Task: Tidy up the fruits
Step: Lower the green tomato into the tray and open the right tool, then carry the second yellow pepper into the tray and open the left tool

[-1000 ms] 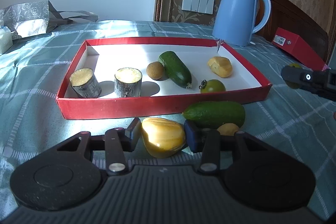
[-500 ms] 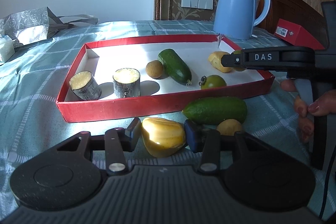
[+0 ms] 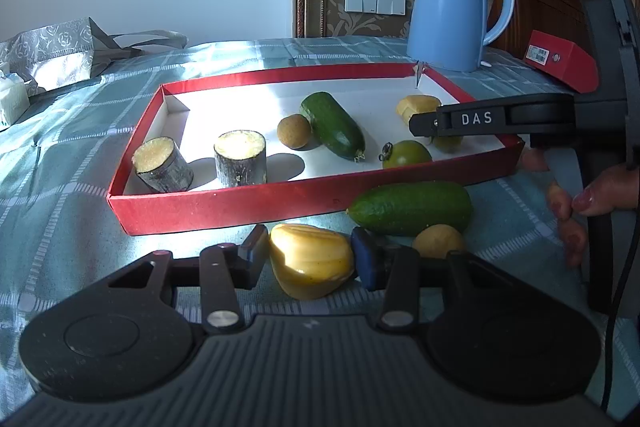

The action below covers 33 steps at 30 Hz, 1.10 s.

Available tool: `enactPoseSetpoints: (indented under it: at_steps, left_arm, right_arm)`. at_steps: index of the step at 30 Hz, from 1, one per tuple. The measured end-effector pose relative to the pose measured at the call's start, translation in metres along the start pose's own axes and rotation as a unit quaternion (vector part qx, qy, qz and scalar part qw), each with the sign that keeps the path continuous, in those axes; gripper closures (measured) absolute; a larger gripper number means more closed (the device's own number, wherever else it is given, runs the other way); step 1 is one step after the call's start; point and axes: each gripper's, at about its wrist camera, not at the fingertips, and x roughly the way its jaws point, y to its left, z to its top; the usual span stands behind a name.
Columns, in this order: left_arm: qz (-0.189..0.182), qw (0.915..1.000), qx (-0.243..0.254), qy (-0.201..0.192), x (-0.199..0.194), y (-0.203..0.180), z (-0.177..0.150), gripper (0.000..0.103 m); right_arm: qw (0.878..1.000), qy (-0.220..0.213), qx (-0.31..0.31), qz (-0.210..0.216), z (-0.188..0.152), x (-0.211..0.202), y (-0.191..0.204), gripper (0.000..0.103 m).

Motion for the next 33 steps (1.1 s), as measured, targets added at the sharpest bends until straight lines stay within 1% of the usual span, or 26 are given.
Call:
enactPoseSetpoints:
  at_steps: [1,3,4,5,9,10,12,14,18,22,25,29,31,33]
  left_arm:
    - [0.0,1.0,0.001,0.0,0.0,0.0,0.0,0.061]
    - [0.001,1.0,0.001,0.0,0.0,0.0,0.0,0.061]
    - [0.0,1.0,0.001,0.0,0.0,0.0,0.0,0.061]
    - [0.0,1.0,0.001,0.0,0.0,0.0,0.0,0.061]
    - [0.001,1.0,0.001,-0.001,0.0,0.0,0.0,0.062]
    - [0.0,1.0,0.0,-0.001,0.0,0.001,0.0,0.062]
    - [-0.002,1.0,-0.003,-0.002,-0.001,0.001,0.0,0.062]
    - [-0.004,1.0,-0.005,-0.004,-0.001,0.002,0.0,0.062]
    - [-0.003,0.9997,-0.011,-0.021,-0.008,0.003,-0.001,0.062]
    - [-0.006,0.9988,-0.016,-0.046,-0.016,0.005,-0.001,0.062]
    - [-0.007,0.998,-0.02,-0.059,-0.021,0.006,-0.002,0.062]
    - [-0.003,0.9963,-0.024,-0.083,-0.029,0.006,-0.004,0.062]
    - [-0.001,0.9945,-0.027,-0.101,-0.035,0.007,-0.005,0.062]
    - [0.001,0.9934,-0.033,-0.11,-0.038,0.009,-0.006,0.062]
  right_arm:
    - [1.0,-0.001,0.002,0.005,0.0,0.0,-0.001,0.057]
    - [1.0,-0.007,0.008,0.021,0.0,-0.003,-0.003,0.044]
    - [0.999,-0.012,0.013,0.028,-0.001,-0.005,-0.004,0.034]
    - [0.999,-0.019,0.021,0.039,-0.001,-0.008,-0.005,0.031]
    - [0.995,-0.047,0.064,0.059,-0.005,-0.019,-0.017,0.029]
    - [0.994,-0.053,0.078,0.063,-0.005,-0.021,-0.021,0.025]
    - [0.989,-0.063,0.111,0.08,-0.005,-0.023,-0.03,0.024]
    - [0.984,-0.071,0.139,0.084,-0.004,-0.024,-0.038,0.021]
    - [0.977,-0.088,0.173,0.09,-0.004,-0.025,-0.049,0.021]
    - [0.976,-0.112,0.168,0.082,-0.005,-0.028,-0.05,0.018]
    - [0.973,-0.127,0.178,0.071,-0.005,-0.03,-0.054,0.017]
    - [0.965,-0.127,0.218,0.078,-0.006,-0.029,-0.066,0.017]
    - [0.966,-0.128,0.214,0.072,-0.006,-0.028,-0.066,0.017]
    - [0.968,-0.123,0.209,0.068,-0.005,-0.026,-0.064,0.017]
